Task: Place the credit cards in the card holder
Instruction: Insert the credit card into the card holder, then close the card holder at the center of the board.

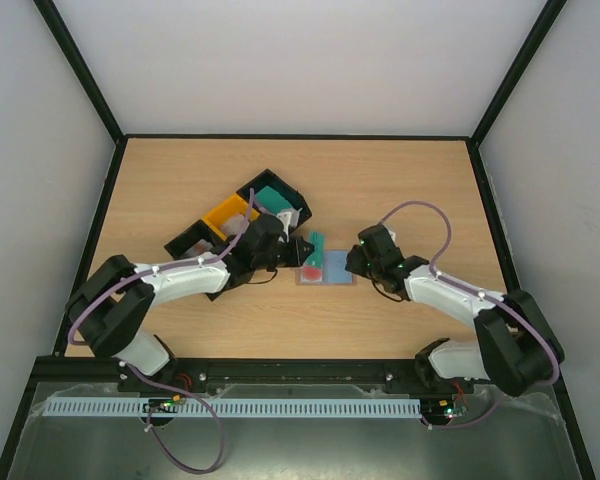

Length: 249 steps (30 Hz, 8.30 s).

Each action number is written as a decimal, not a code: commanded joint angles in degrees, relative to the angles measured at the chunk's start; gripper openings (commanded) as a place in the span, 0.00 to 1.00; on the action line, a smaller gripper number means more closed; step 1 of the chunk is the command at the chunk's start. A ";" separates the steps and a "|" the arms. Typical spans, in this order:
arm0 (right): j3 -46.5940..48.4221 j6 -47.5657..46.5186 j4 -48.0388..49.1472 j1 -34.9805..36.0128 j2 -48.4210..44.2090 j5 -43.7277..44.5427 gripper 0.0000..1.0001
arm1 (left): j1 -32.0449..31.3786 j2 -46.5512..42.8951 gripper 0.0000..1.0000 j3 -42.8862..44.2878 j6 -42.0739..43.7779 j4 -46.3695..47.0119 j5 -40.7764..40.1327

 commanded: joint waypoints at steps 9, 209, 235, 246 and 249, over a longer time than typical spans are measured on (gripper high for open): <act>4.11 -5.45 -2.36 3.25 10.27 0.30 0.52 | 0.19 5.84 0.02 -3.90 -9.85 9.22 -3.88; 0.04 3.97 1.92 3.98 5.12 1.45 0.49 | -0.64 18.62 0.52 15.23 10.83 -28.16 -14.38; -2.98 4.61 7.59 3.98 2.95 -5.23 0.53 | 0.47 7.63 0.03 18.43 19.47 -31.83 -19.75; -8.92 9.82 19.00 3.93 5.38 -10.37 0.57 | 0.71 8.99 0.05 20.72 18.21 -27.15 1.93; -10.13 11.09 20.65 3.97 5.28 -9.68 0.57 | 0.52 10.82 0.05 20.44 16.77 -25.14 6.44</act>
